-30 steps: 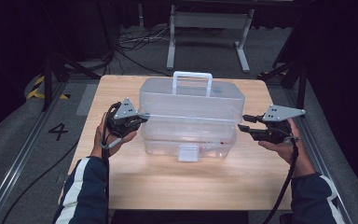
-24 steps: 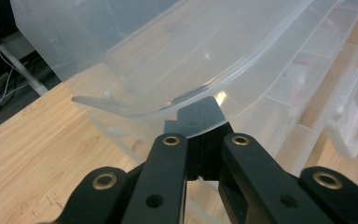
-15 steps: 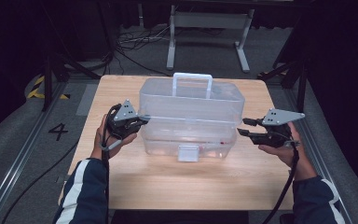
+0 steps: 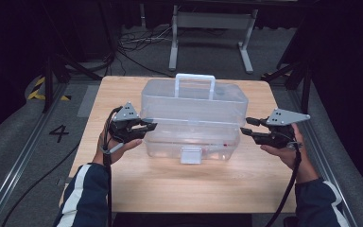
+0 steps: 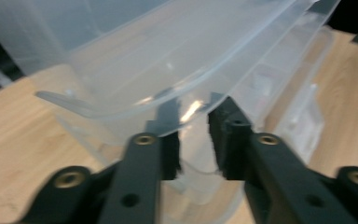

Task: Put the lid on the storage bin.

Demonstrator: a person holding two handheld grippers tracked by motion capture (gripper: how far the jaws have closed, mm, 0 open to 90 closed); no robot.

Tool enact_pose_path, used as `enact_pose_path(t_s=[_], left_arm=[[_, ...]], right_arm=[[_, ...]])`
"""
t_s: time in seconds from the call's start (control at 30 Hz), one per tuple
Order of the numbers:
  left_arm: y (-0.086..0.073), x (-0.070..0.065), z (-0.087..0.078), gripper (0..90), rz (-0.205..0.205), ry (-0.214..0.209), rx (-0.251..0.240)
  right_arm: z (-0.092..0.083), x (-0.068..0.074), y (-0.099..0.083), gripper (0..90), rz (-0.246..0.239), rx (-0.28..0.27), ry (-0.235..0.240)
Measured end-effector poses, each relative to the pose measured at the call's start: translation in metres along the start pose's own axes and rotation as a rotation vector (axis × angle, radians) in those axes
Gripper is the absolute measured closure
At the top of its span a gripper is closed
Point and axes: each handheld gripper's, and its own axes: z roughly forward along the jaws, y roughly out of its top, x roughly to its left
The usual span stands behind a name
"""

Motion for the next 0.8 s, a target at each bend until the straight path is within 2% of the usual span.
enact_pose_path(t_s=[0.03,0.07,0.1,0.13,0.17,0.23,0.27,0.3,0.37,0.53,0.7,0.8], left_arm=[[0.0,-0.001,0.0,73.2,0.007,0.0,0.003],[0.0,-0.002,-0.001,72.1,0.007,0.011,0.005],[-0.001,-0.001,-0.005,70.7,-0.028,0.009,-0.02],[-0.001,-0.001,-0.005,70.5,-0.028,0.009,-0.02],[-0.003,-0.001,-0.009,70.5,-0.035,0.001,-0.04],[-0.005,-0.004,-0.014,77.8,-0.021,0.034,-0.049],[-0.005,-0.004,-0.014,79.6,-0.021,0.034,-0.049],[-0.006,-0.005,-0.015,79.6,-0.02,0.038,-0.051],[-0.008,-0.007,-0.015,81.2,-0.003,0.073,-0.039],[-0.012,-0.008,-0.013,84.2,0.019,0.079,-0.014],[-0.014,-0.009,-0.016,86.4,0.02,0.085,-0.014],[-0.015,-0.011,-0.016,86.8,0.027,0.092,-0.018]], right_arm=[[0.0,0.0,0.0,59.4,0.001,-0.009,-0.019],[0.0,0.0,0.0,59.9,0.005,-0.014,-0.024],[-0.001,-0.001,0.0,60.4,0.01,-0.021,-0.028],[-0.001,-0.001,0.0,60.4,0.01,-0.021,-0.028],[-0.001,-0.001,0.0,61.0,0.019,-0.033,-0.033],[-0.001,-0.002,-0.001,60.6,0.023,-0.028,-0.022],[-0.001,-0.002,-0.001,60.6,0.023,-0.028,-0.022],[-0.001,-0.002,-0.001,60.6,0.019,-0.022,-0.019],[-0.001,-0.001,-0.002,60.4,0.018,-0.015,-0.014],[-0.001,0.002,-0.003,58.7,0.004,0.015,0.01],[-0.003,0.002,-0.007,58.2,0.007,0.026,0.031],[-0.003,0.005,-0.009,55.5,-0.011,0.052,0.038]])
